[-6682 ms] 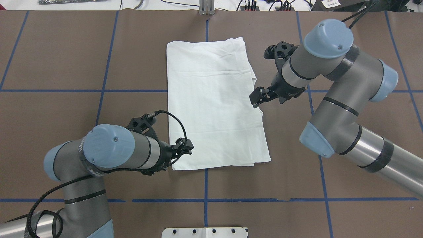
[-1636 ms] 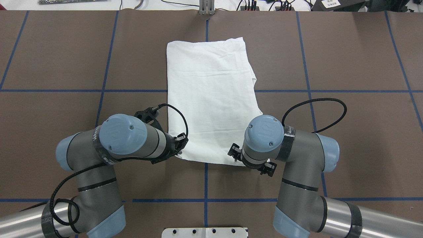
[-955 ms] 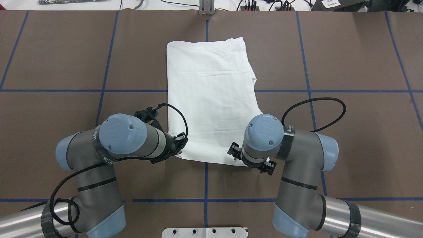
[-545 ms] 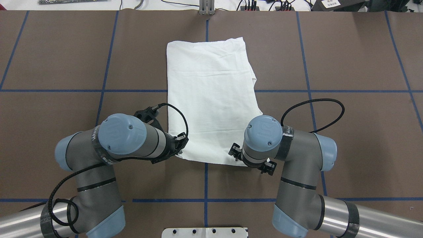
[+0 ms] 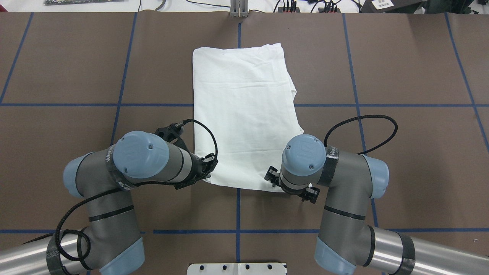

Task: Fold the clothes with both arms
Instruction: 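Grasp the two near corners of the shirt with both grippers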

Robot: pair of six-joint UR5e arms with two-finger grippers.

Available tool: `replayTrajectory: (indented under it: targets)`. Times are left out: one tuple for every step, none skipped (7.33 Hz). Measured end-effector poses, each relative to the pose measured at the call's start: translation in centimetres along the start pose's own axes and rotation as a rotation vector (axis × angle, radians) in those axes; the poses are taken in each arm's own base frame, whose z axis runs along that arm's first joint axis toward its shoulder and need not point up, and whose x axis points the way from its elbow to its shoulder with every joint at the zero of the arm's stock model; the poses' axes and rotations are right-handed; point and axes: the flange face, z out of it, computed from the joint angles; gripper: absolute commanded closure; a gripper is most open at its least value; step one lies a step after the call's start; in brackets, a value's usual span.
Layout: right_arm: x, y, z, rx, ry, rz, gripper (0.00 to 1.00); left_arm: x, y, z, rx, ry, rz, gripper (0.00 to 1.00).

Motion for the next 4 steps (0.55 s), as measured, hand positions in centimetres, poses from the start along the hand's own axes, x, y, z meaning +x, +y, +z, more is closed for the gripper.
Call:
replayTrajectory:
  targets:
    - [0.0, -0.1, 0.22, 0.004, 0.002, -0.001, 0.01, -0.01, 0.0, -0.04, 0.0, 0.0, 0.0, 1.0]
    - [-0.05, -0.23, 0.47, 0.009, 0.001, -0.003, 0.03, 0.01, -0.01, -0.13, 0.001, 0.002, 0.0, 1.0]
    - [-0.16, -0.3, 0.69, 0.012, 0.0, -0.003, 0.18, 0.03, -0.01, -0.25, 0.001, 0.004, 0.0, 1.0]
    - [-0.26, -0.31, 0.75, 0.011, -0.008, -0.004, 0.41, 0.05, 0.0, -0.32, 0.001, 0.005, 0.0, 1.0]
